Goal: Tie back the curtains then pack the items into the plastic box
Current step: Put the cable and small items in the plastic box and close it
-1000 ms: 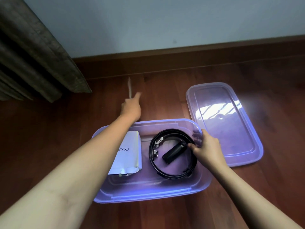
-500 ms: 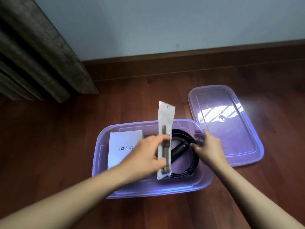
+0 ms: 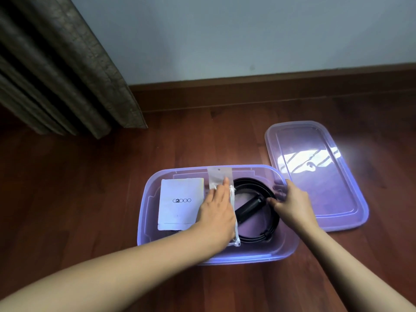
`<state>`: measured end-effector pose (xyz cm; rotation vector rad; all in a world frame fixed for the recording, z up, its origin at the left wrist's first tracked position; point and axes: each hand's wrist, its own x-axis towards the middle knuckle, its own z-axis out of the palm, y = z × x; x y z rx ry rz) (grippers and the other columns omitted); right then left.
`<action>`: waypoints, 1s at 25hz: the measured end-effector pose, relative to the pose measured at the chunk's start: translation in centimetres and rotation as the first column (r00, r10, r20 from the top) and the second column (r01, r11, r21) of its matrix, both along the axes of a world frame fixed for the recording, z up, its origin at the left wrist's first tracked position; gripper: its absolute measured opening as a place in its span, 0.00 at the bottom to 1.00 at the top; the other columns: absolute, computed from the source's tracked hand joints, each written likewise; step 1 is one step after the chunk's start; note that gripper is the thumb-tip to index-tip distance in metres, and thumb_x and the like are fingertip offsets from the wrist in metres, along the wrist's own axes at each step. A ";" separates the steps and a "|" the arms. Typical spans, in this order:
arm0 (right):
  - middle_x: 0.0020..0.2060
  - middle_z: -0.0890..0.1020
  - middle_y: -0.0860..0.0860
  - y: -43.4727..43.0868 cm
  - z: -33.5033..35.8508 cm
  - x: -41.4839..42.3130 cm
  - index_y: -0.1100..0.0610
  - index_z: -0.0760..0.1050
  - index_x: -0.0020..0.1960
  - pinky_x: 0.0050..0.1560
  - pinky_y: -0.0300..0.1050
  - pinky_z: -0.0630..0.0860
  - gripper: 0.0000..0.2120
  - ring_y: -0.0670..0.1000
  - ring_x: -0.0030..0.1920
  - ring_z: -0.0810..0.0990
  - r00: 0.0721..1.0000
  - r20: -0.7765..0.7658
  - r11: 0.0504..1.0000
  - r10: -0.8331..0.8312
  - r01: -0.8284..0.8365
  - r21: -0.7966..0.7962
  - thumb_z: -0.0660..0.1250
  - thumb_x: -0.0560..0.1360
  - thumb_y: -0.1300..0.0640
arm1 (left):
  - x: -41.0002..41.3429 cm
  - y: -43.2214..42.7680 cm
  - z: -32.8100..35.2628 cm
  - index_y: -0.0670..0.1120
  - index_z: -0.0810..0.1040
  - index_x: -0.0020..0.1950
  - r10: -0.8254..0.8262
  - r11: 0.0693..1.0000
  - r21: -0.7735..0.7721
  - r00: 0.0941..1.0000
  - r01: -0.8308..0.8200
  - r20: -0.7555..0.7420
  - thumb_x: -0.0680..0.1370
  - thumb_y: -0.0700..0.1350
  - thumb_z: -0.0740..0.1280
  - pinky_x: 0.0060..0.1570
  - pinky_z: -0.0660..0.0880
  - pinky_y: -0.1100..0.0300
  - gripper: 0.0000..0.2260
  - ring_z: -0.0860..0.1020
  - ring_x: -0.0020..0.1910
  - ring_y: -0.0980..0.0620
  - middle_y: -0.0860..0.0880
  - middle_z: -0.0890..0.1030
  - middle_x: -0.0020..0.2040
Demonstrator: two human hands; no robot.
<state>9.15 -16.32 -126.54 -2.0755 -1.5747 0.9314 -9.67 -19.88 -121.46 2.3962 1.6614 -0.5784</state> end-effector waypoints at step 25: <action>0.64 0.72 0.64 0.2 0.1 6.8 0.66 0.67 0.66 0.66 0.54 0.63 0.27 0.63 0.66 0.68 0.922 0.170 0.923 -0.347 0.304 0.237 0.68 0.73 0.52 | -6.0 8.5 1.8 0.43 0.68 0.70 0.225 0.939 0.115 0.832 -0.324 0.506 0.81 0.49 0.54 0.67 0.64 0.52 0.20 0.68 0.69 0.44 0.42 0.71 0.70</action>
